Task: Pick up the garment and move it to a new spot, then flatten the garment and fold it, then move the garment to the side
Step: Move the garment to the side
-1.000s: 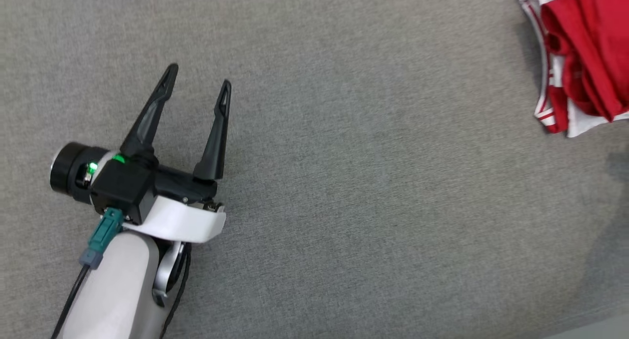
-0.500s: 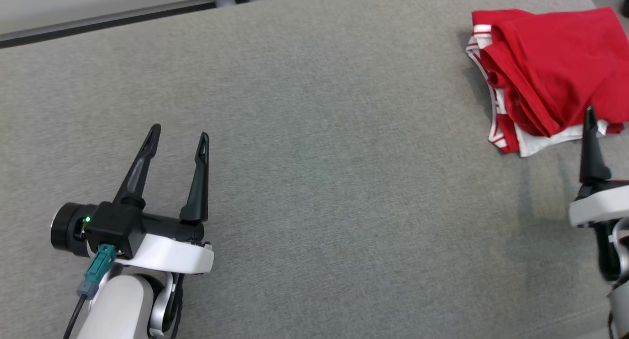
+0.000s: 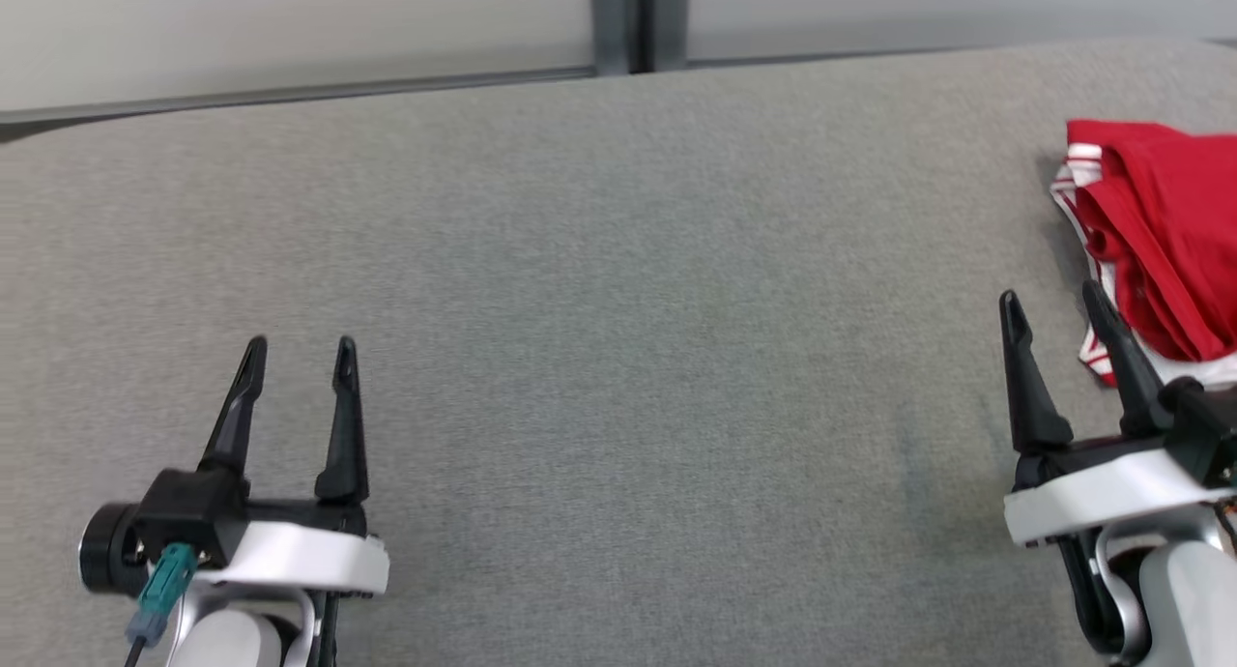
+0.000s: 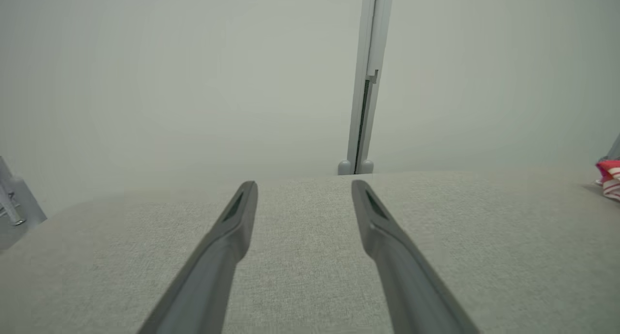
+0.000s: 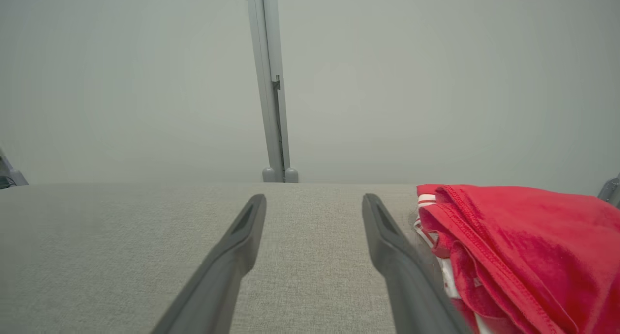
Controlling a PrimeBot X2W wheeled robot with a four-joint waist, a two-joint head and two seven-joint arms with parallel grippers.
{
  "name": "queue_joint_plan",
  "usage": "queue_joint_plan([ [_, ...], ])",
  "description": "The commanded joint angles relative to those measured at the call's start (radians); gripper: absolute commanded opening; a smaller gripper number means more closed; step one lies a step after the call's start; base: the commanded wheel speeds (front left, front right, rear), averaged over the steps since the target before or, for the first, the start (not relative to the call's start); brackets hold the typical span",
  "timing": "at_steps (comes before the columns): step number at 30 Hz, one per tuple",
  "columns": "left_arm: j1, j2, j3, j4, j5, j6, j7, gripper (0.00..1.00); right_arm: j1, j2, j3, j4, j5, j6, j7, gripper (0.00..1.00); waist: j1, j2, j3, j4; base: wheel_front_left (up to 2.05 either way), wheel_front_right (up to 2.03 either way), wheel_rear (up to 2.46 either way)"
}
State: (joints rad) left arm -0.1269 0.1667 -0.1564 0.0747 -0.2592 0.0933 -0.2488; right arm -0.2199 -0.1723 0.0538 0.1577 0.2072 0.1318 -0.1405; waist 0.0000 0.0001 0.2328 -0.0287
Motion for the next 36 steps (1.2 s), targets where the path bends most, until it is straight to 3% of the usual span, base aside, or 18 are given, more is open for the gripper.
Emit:
queue_joint_plan([
  [1,0.024,0.003,0.009,0.005,-0.012,0.005,-0.007,1.0,0.037,0.007,-0.005,-0.028,-0.008,-0.002,0.018,1.0,0.0,-0.0001,-0.045,0.044,0.0,0.0,0.0],
  [24,0.225,0.031,-0.003,-0.028,-0.048,0.012,0.041,1.0,0.299,0.074,-0.019,-0.19,-0.021,-0.002,0.128,1.0,0.0,-0.0001,-0.218,0.036,0.0,0.0,0.0],
  [36,0.261,0.038,-0.013,-0.041,-0.047,0.032,0.058,1.0,0.338,0.076,-0.017,-0.217,-0.027,-0.002,0.162,1.0,0.0,-0.0001,-0.249,0.042,0.0,0.0,0.0],
])
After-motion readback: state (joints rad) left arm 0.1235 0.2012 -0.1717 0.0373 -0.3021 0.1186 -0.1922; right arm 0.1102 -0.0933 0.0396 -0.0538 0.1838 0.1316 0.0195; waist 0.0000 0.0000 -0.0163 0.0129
